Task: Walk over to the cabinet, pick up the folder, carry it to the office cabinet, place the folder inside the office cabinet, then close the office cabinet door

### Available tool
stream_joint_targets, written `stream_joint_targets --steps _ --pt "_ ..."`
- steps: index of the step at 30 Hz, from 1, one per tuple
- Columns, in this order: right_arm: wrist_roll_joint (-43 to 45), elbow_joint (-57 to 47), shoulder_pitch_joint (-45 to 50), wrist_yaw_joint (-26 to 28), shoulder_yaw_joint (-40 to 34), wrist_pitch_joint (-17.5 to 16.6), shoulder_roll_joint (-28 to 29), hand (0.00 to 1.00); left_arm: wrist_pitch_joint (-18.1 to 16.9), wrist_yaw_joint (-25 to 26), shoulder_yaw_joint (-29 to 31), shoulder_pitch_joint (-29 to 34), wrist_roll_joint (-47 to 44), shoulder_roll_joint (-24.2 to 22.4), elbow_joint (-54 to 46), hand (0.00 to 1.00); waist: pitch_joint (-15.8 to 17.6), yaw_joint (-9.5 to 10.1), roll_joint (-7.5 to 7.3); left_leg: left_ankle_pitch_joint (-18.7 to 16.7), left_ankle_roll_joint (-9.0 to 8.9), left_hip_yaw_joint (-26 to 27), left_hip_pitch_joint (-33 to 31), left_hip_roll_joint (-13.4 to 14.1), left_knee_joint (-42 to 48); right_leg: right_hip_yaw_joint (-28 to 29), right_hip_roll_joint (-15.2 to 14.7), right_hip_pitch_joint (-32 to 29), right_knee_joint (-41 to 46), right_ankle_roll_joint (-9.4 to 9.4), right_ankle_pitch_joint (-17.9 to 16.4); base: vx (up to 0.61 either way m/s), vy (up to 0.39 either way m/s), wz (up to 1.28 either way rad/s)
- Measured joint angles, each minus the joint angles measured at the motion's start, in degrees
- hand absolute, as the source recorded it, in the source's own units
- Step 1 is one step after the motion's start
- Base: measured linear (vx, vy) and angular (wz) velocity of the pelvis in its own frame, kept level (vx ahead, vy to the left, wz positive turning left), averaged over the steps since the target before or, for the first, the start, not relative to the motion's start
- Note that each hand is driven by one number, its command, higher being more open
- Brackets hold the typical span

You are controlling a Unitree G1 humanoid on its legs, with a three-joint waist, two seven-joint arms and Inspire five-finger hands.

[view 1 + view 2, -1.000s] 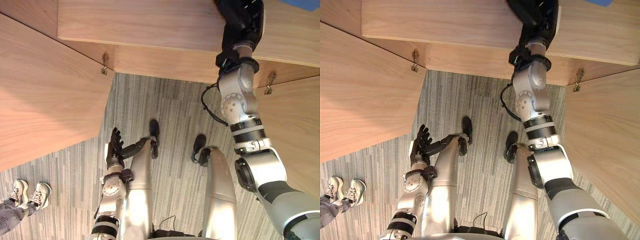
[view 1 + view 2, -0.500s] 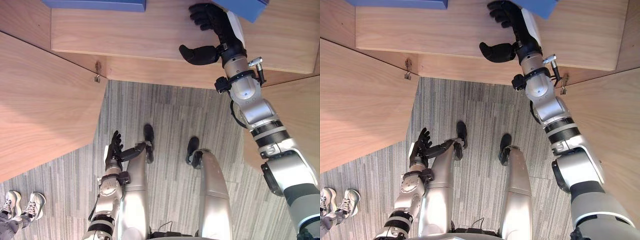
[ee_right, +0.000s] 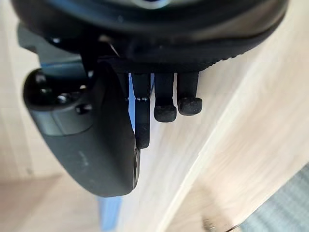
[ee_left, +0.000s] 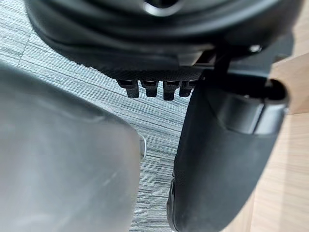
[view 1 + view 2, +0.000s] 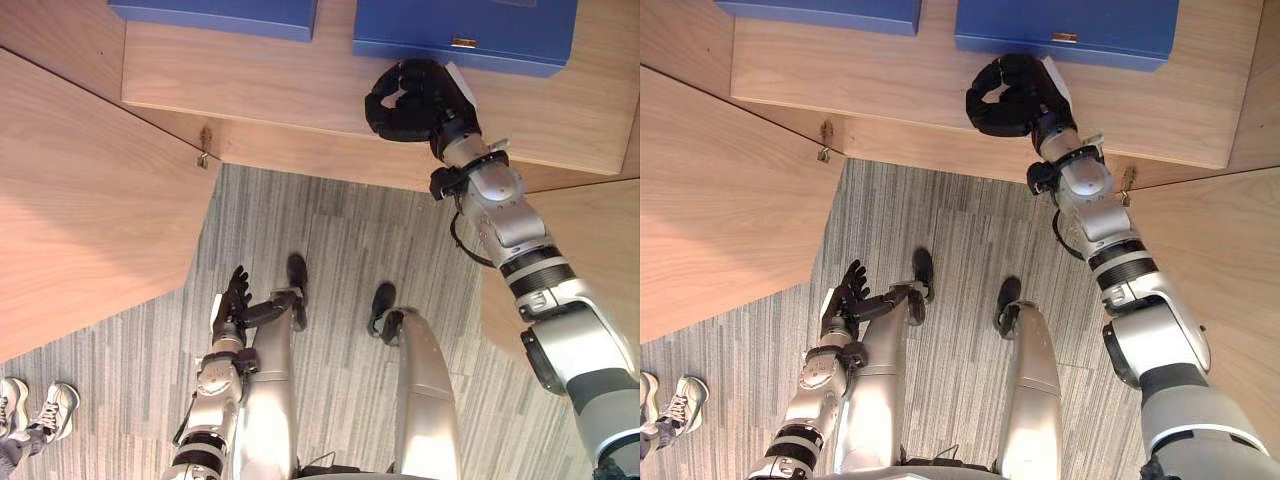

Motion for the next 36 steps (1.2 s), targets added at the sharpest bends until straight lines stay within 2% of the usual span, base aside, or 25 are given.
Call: stream_joint_targets --steps 3,4,7,11,18,24,26,28,29,32,33,35,36 --pt "-1.1 -0.3 0.6 -1.5 -1.1 0.0 1.4 0.0 0.0 0.0 0.0 0.1 0.0 -0.1 0.1 1.0 0.0 -0.02 0.0 0.0 0.06 0.4 0.3 -0.1 -0.2 0.1 -0.1 0.2 -0.2 0.01 0.0 0.0 0.0 0.0" --pt "-7.3 -0.9 0.8 -4.3 -2.4 0.1 3.3 0.0 0.1 0.4 0.1 0.0 -0.1 -0.2 0.1 1.0 0.0 -0.18 0.0 0.0 0.08 0.4 0.3 0.0 -0.5 0.1 0.0 0.2 -0.5 0.09 0.1 -0.01 -0.021 -0.04" --pt "-18.0 -1.3 0.3 -10.6 -4.3 0.9 7.6 0.0 0.3 1.7 1.6 -0.4 -0.1 -1.0 0.3 1.0 0.0 -0.46 0.0 0.1 0.07 0.2 0.1 0.1 -0.5 0.1 0.2 0.0 -0.8 0.16 0.1 0.0 -0.008 -0.01" --pt "-25.2 1.6 -5.9 -16.4 -7.2 2.8 10.6 0.0 0.3 3.8 3.7 -2.1 -0.1 -2.1 0.5 1.0 0.0 -0.7 0.0 0.4 0.09 0.1 -2.1 0.3 -0.4 0.1 0.5 -2.3 -0.7 0.2 0.4 0.0 0.0 0.0" --pt "-26.3 7.6 -12.2 -18.0 -8.0 4.0 12.5 0.0 -0.6 5.6 4.6 -3.1 -0.3 -3.0 0.4 1.0 0.0 -1.38 0.02 1.2 -0.09 -0.4 -3.5 0.1 -0.2 0.0 0.3 -3.8 0.3 0.16 0.5 -0.03 -0.008 0.03" --pt "-18.6 8.3 -14.1 -19.1 -8.5 4.3 12.4 0.0 -0.5 5.8 5.8 -3.1 -1.2 -3.5 0.9 1.0 0.0 -1.26 0.04 2.8 -0.03 -0.8 -4.7 0.0 -1.0 -0.5 0.3 -5.2 0.5 -0.15 1.5 -0.07 -0.017 0.03" --pt "-17.9 1.7 -10.4 -20.8 -9.3 4.7 12.2 0.0 -0.3 6.2 5.8 -3.1 -1.2 -3.5 0.9 1.0 0.1 -1.17 0.02 2.8 0.02 -0.8 -4.6 0.2 -0.8 -0.5 0.4 -5.0 0.4 -0.11 1.6 -0.03 -0.005 -0.04" --pt "-17.9 -11.4 -1.0 -21.3 -9.7 4.6 11.8 0.0 0.9 6.5 5.6 -3.3 -1.0 -3.3 1.3 1.0 0.6 -1.36 0.02 2.3 0.26 -0.5 -1.8 0.6 -0.5 -0.5 0.7 -1.9 -0.6 -0.16 1.8 0.01 0.003 -0.09" --pt "-17.9 -14.8 2.5 -21.4 -9.7 4.5 11.9 0.0 1.2 6.5 5.4 -3.3 -1.0 -3.4 1.7 1.0 0.6 -1.41 0.02 2.0 0.25 -0.4 -0.5 0.6 -0.7 -0.5 0.9 -0.4 -1.1 -0.16 1.8 0.03 -0.001 -0.1" --pt "-18.0 -28.9 23.1 -19.6 -9.2 2.0 14.4 0.0 2.2 6.4 3.7 -2.5 1.2 -3.7 4.3 1.0 0.6 -2.02 -0.05 0.3 0.1 0.6 10.2 1.1 -3.6 -0.2 1.6 10.7 -5.9 0.24 1.9 0.05 -0.02 -0.14" --pt "-18.1 -30.4 26.2 -19.0 -8.9 1.4 15.0 0.0 2.2 6.3 3.2 -2.2 1.9 -3.9 4.6 1.0 0.6 -2.3 -0.12 0.1 0.08 1.0 12.1 1.1 -4.2 0.0 1.6 12.5 -6.8 0.39 2.0 0.07 -0.013 -0.22" --pt "-18.4 -34.2 38.3 -15.7 -8.1 -1.1 18.2 0.0 2.3 6.0 2.0 -0.3 4.5 -4.4 4.8 1.0 0.2 -3.37 -0.64 -0.8 -0.54 2.7 19.7 1.6 -7.5 0.8 2.4 19.8 -11.7 1.36 2.6 0.07 0.009 -0.34" --pt "-18.6 -34.2 40.8 -15.0 -7.9 -1.4 19.0 0.0 2.4 5.7 1.9 0.0 4.9 -4.4 5.2 1.0 0.1 -3.65 -0.83 -0.8 -0.56 3.2 21.6 1.8 -8.4 0.8 2.6 21.6 -13.2 1.45 2.9 0.1 0.045 -0.45"
